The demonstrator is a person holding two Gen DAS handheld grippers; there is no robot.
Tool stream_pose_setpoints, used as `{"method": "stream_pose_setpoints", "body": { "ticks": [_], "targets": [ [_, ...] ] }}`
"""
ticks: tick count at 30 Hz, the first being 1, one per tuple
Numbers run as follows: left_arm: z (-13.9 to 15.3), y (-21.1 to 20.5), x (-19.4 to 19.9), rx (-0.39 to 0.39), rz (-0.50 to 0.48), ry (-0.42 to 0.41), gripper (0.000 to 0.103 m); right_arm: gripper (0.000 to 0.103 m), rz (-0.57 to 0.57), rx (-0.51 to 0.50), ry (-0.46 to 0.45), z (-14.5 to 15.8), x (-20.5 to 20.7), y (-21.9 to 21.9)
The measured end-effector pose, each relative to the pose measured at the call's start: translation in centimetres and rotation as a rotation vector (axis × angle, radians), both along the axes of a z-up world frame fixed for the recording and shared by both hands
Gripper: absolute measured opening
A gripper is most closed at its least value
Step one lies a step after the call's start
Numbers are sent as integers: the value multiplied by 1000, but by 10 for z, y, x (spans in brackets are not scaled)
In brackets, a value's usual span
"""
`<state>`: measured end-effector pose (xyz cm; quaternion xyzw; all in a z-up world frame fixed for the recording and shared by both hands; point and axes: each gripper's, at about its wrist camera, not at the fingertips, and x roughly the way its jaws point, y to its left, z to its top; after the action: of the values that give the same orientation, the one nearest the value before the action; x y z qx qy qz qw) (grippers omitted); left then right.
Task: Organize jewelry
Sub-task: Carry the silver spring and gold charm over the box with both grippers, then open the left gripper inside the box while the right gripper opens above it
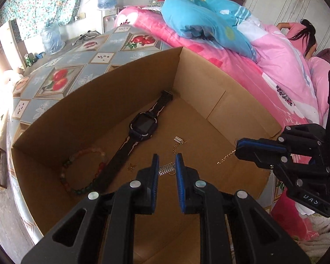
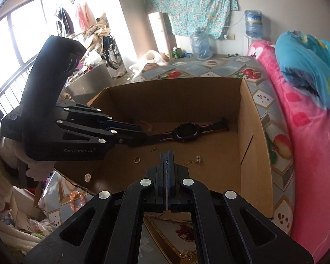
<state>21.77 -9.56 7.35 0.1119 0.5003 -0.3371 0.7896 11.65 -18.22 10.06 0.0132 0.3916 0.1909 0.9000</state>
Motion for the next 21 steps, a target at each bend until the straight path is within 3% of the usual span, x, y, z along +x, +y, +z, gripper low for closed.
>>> {"method": "stream_pose_setpoints", "body": {
  "ticks": [4, 8, 10, 17, 21],
  "targets": [
    [-14, -10, 17, 47, 20, 90, 15, 3, 5, -17, 43, -5, 7, -2],
    [-19, -12, 23, 42, 39, 109, 27, 4, 3, -11, 54, -7, 5, -4],
    [-20, -11, 25, 29, 47, 120, 28, 4, -1, -5, 58, -10, 10, -7],
    [-3, -6, 21, 12, 70, 73, 29, 6, -20, 17, 27, 1, 4, -13],
    [23, 6, 6, -22, 88, -11, 29, 14, -36, 42, -29, 19, -12, -20]
  ]
}}
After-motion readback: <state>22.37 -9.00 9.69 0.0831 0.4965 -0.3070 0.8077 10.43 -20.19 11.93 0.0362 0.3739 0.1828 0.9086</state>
